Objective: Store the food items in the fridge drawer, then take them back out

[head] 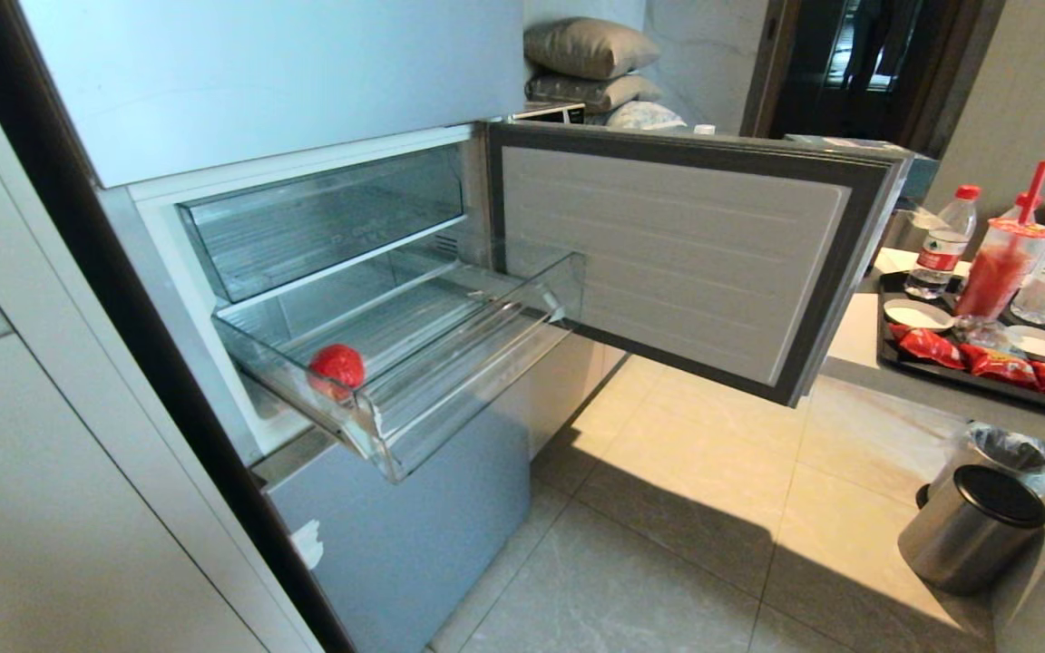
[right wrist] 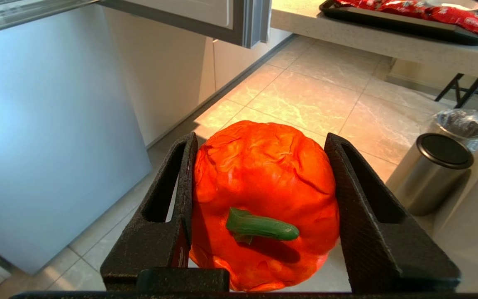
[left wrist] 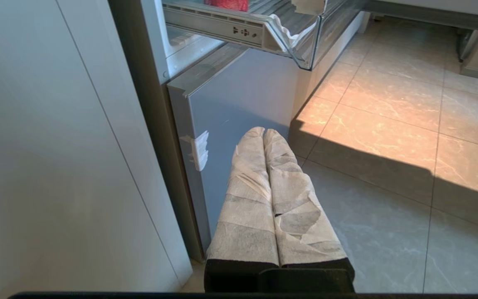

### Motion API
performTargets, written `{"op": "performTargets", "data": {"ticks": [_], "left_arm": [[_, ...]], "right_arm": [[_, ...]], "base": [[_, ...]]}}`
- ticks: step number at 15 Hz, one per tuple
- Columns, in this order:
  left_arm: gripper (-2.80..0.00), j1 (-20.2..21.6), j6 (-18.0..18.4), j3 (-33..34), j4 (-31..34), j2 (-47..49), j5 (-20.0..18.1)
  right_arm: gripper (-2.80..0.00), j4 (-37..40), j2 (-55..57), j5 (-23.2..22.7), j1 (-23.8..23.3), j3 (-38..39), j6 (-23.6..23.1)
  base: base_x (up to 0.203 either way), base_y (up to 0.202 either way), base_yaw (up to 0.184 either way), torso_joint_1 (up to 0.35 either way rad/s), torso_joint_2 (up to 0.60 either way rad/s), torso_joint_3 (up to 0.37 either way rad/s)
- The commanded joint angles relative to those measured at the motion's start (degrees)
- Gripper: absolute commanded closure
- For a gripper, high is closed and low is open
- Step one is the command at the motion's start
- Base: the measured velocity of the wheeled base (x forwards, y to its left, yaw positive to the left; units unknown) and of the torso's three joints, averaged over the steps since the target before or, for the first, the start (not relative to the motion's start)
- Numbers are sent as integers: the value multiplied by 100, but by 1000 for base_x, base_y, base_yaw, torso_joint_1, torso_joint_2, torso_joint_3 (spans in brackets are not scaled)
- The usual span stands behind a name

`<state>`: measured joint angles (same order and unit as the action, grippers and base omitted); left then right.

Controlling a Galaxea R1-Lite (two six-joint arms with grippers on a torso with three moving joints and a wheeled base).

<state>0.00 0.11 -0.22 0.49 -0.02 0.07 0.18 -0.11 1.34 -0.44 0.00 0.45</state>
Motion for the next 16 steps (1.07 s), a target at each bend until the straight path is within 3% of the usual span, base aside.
{"op": "performTargets", "data": {"ticks": [1,3,13,16], "left_arm": [[0,0,-2,-4,-4,-6,1],[0,0,7,-4,4,-6,1],[0,0,-2,-4,4,-6,1],[0,0,-2,-4,4,-6,1]], "right_arm": [[0,-1,11,-2,0,0,-1],[0,-1,11,-2,0,0,-1],[0,-18,11,37,0,0,193],[0,-17,11,33,0,0,200]], "base": [[0,0,0,0,0,0],[74,0,-1,-4,-5,2],[195,0,-1,3,4,3],[49,0,0,3,1,1]]}}
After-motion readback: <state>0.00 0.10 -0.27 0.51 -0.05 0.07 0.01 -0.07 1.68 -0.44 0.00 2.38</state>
